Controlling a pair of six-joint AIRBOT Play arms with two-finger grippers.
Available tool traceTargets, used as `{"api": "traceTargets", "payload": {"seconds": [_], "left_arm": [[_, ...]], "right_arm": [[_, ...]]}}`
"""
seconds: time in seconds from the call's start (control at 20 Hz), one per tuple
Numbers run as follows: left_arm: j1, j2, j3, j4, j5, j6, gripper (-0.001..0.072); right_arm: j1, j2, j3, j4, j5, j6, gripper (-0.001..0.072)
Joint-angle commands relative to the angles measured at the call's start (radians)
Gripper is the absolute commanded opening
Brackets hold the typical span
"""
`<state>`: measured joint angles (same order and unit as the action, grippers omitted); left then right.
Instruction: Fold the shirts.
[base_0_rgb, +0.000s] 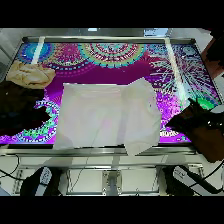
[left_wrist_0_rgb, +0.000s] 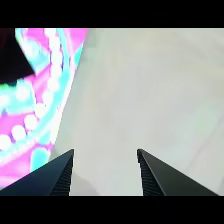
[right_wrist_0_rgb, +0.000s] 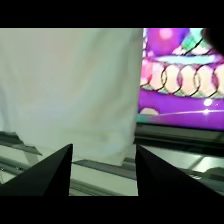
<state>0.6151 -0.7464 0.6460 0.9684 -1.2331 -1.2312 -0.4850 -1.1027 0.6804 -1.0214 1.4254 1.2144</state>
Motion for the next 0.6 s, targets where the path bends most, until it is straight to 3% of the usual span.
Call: {"api": "traceTargets", "payload": {"seconds": [0.0,0.1,0.2,0.55], "left_arm": [[0.008,0.097,-0.191,0.015,-0.039,-0.034,0.0434],[0.008,0.106,-0.193,0.006,-0.055,-0.034,0.0434],[0.008,0.107,-0.193,-0.028,-0.060,-0.033,0.0434],[0.008,0.107,-0.193,-0.063,-0.070,-0.029,0.0434]], "right_arm": [[0.037,0.012,-0.153,0.042,-0.008,0.031,0.0449],[0.063,0.012,-0.214,0.041,-0.048,0.047,0.0457],[0.085,0.012,-0.258,0.040,-0.084,0.047,0.0520],[0.094,0.012,-0.294,0.072,-0.232,0.054,0.0526]]}}
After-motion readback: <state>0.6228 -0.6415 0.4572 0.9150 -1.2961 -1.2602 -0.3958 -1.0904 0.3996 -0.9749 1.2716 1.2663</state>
